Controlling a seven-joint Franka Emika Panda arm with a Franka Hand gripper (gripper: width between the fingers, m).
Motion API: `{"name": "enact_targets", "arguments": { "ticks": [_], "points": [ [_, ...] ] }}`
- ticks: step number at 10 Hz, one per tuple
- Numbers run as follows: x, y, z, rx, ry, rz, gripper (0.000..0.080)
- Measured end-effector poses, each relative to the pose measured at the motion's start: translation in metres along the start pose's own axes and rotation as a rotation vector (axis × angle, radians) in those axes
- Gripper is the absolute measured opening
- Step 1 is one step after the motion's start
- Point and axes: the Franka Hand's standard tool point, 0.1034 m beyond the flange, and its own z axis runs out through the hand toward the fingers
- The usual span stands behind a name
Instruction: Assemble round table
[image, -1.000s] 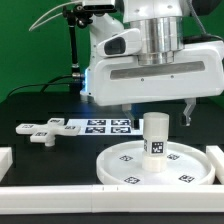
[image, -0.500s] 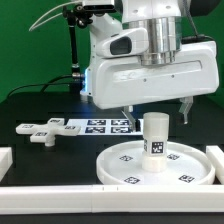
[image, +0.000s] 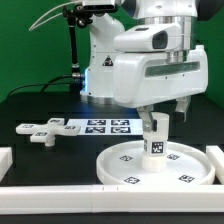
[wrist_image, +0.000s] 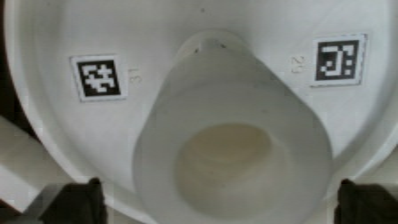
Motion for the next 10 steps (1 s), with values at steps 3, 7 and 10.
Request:
{"name": "enact_targets", "arguments": {
  "ticks": [3,7,10],
  "points": [
    [-0.002,0.002,0.0,-0.004,-0.006,-0.168,0.0649],
    [-0.009,-0.002,0.007,-0.047,-0.023,-0.533,0.0649],
    [-0.013,0.0,0.008,-0.057,-0.042,-0.725,0.0649]
  ]
}}
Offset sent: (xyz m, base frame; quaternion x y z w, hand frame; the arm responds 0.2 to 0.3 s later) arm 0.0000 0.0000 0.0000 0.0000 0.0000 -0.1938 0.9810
